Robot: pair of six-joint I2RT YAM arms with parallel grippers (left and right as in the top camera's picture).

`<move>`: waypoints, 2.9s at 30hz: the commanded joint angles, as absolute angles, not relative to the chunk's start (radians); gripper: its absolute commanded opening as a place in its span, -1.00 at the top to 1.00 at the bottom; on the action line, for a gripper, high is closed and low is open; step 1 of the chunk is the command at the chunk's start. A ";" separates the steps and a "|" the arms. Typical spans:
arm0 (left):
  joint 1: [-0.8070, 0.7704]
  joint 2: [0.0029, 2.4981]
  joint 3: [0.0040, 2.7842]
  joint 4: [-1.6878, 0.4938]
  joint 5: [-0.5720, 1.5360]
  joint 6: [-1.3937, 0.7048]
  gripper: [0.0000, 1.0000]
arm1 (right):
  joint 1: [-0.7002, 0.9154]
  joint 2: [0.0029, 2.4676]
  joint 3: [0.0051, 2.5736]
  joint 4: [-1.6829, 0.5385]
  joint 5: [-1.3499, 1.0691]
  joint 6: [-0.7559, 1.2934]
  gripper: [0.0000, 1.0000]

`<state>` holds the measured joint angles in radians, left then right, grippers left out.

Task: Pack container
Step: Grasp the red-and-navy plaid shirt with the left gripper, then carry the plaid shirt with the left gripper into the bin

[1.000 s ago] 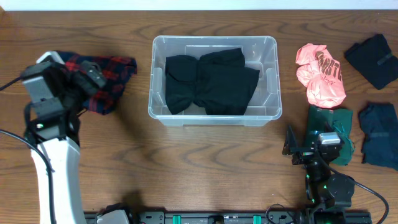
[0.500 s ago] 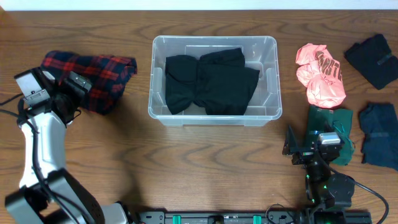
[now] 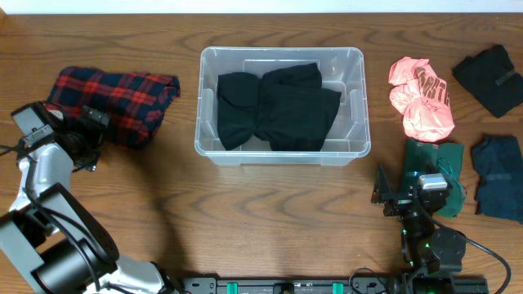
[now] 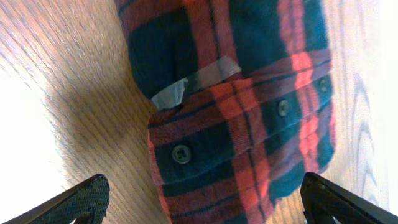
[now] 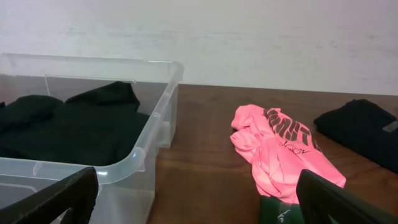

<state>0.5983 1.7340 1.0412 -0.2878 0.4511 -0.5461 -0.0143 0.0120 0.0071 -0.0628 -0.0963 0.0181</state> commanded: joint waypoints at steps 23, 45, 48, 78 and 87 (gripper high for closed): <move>0.593 1.976 1.062 -0.022 0.578 -0.622 -0.96 | -0.008 0.007 0.006 -0.067 -0.094 0.029 -0.98; 0.546 2.024 1.063 0.323 0.863 -0.653 0.88 | -0.008 0.007 0.006 -0.067 -0.094 0.029 -0.99; 0.546 1.987 1.063 0.399 0.927 -0.744 0.88 | -0.008 0.007 0.006 -0.067 -0.094 0.029 -0.98; -0.020 1.116 1.063 -0.062 0.320 -0.946 0.87 | -0.008 0.007 0.006 -0.067 -0.094 0.029 -0.98; -0.412 1.185 1.063 -0.113 -0.115 -1.182 0.88 | -0.008 0.007 0.006 -0.067 -0.094 0.029 -0.99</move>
